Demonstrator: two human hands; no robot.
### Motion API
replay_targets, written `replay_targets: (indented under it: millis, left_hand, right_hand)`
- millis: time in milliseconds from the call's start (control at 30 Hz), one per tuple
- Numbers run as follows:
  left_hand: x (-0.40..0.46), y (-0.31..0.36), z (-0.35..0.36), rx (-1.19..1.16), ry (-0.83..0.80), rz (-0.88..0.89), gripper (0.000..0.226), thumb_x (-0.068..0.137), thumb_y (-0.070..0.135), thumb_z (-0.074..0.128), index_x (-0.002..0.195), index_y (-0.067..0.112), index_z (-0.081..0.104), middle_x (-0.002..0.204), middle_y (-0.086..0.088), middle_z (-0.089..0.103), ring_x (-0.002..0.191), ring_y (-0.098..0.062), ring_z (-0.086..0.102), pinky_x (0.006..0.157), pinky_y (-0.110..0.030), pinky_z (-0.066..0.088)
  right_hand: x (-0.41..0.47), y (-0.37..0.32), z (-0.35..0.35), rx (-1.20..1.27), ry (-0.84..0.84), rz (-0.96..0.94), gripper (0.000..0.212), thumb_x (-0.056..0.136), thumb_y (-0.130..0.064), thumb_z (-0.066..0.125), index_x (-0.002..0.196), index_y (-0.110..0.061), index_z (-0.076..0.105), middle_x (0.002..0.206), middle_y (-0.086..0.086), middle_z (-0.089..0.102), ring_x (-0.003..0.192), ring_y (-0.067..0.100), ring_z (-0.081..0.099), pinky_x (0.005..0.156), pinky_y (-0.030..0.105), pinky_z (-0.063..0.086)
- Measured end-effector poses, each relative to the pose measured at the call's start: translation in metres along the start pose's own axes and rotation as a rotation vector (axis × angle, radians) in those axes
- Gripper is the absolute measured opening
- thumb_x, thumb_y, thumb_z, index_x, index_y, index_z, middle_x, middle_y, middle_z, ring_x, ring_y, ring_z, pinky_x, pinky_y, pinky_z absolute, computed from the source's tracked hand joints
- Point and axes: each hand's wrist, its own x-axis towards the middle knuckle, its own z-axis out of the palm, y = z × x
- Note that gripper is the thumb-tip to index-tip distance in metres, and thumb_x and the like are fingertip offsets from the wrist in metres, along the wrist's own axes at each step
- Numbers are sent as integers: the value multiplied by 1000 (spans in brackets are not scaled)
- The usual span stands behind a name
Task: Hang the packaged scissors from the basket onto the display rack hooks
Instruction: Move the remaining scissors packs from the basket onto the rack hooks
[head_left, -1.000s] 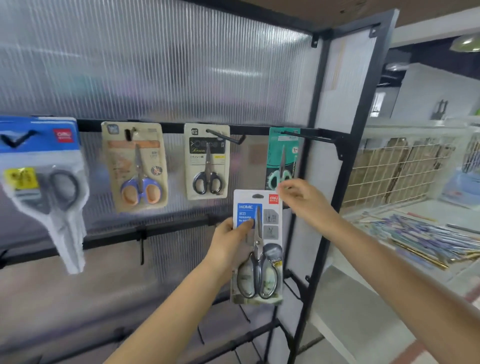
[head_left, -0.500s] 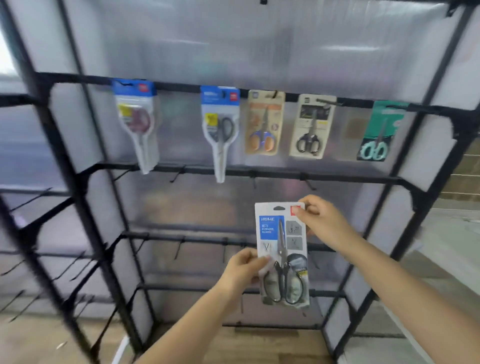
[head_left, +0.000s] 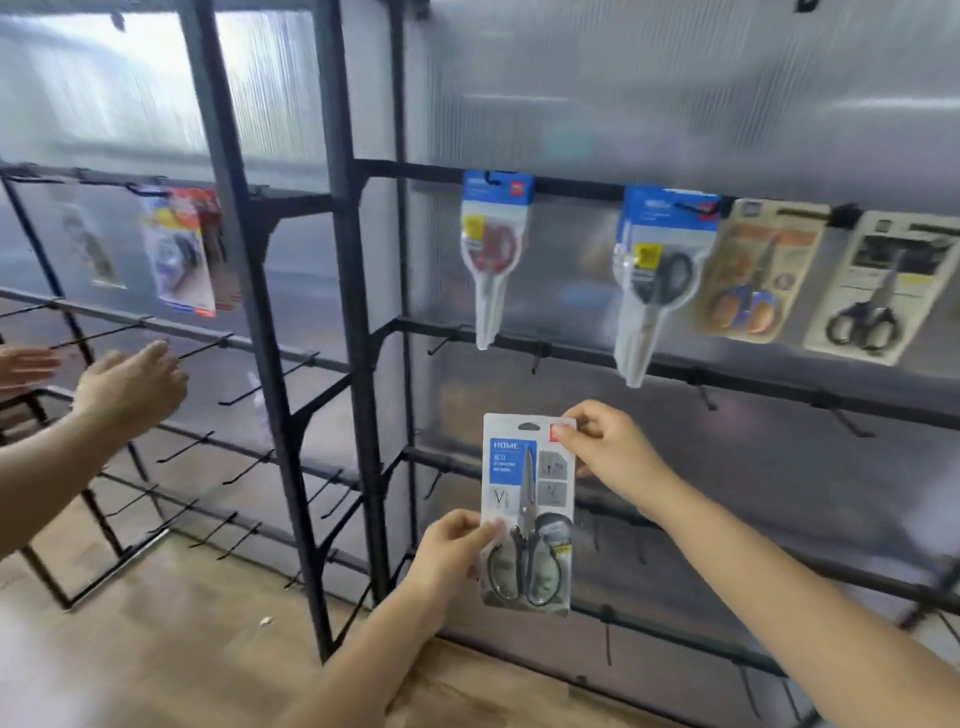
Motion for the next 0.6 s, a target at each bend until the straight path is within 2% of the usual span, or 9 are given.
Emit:
replay_targets:
  millis: [167, 367, 600]
  left_hand:
    - [57, 7, -52, 2, 44, -8, 16, 91, 18, 62, 78, 9, 58, 65, 0, 63, 51, -8, 58, 56, -25, 49]
    - [126, 17, -98, -7, 99, -13, 19, 89, 21, 64, 72, 13, 60, 67, -2, 61, 64, -19, 55, 74, -38, 47]
    - [181, 29, -127, -12, 113, -23, 17, 88, 26, 65, 80, 11, 60, 73, -4, 61, 68, -21, 55, 71, -35, 46]
  right_hand:
    - [64, -6, 53, 55, -8, 51, 7, 93, -15, 55, 91, -9, 57, 80, -2, 67, 67, 5, 60, 53, 18, 49]
    - [136, -12, 100, 50, 32, 50, 6, 93, -16, 54, 87, -14, 56, 79, -4, 64, 69, 6, 59, 58, 24, 49]
    - [189, -19, 130, 35, 90, 77, 8, 93, -17, 56, 85, -16, 55, 91, 8, 64, 80, 18, 58, 59, 25, 48]
